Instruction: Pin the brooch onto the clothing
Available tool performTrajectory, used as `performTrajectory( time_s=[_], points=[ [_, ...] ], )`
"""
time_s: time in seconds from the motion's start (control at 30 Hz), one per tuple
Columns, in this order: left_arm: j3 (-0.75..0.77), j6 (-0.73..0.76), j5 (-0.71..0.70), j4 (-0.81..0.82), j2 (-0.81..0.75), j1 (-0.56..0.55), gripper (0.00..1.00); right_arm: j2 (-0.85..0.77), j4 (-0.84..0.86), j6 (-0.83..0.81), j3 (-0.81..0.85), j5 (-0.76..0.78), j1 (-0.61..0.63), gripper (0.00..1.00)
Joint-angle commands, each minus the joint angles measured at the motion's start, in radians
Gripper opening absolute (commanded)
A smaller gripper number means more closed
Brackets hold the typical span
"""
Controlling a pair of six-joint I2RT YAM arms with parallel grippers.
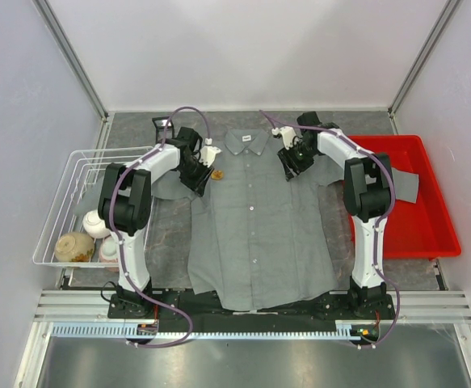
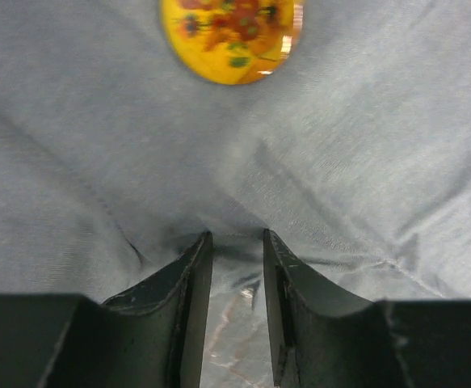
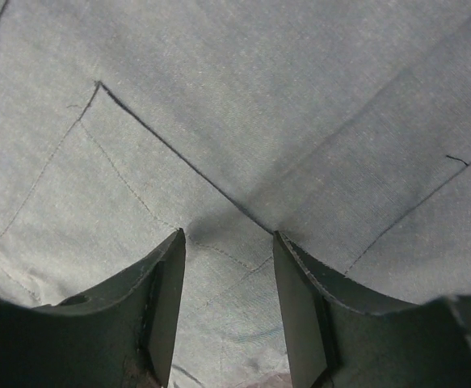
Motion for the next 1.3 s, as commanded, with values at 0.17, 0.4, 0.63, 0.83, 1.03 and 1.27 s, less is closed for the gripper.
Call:
performTrajectory(
  time_s=[0.17, 0.4, 0.63, 0.83, 1.03, 1.27],
  points=[
    [0.124, 0.062, -0.07, 0.061, 0.103, 0.024, 0.41, 0.116, 0.042, 0.056, 0.118, 0.152, -0.043, 0.55],
    [0.018, 0.093, 0.068, 0.099, -0.041, 0.026, 0.42, 0.069, 0.043, 0.045, 0.08, 0.101, -0.043, 0.57],
    [-0.022, 0.029, 0.146, 0.11, -0.153, 0.036, 0.42, -0.011, 0.048, 0.045, 0.074, -0.021, -0.04, 0.61],
    [0.035, -0.106, 0.22, 0.183, -0.241, 0.081, 0.45, -0.111, 0.086, 0.037, 0.057, -0.112, -0.041, 0.71],
    [0.143, -0.14, 0.147, 0.145, -0.205, 0.11, 0.5, -0.134, 0.105, 0.027, 0.068, -0.1, -0.043, 0.78],
    [0.267, -0.269, 0.139, 0.139, -0.192, 0.179, 0.74, -0.158, 0.155, 0.132, 0.106, -0.141, -0.105, 0.98]
  ],
)
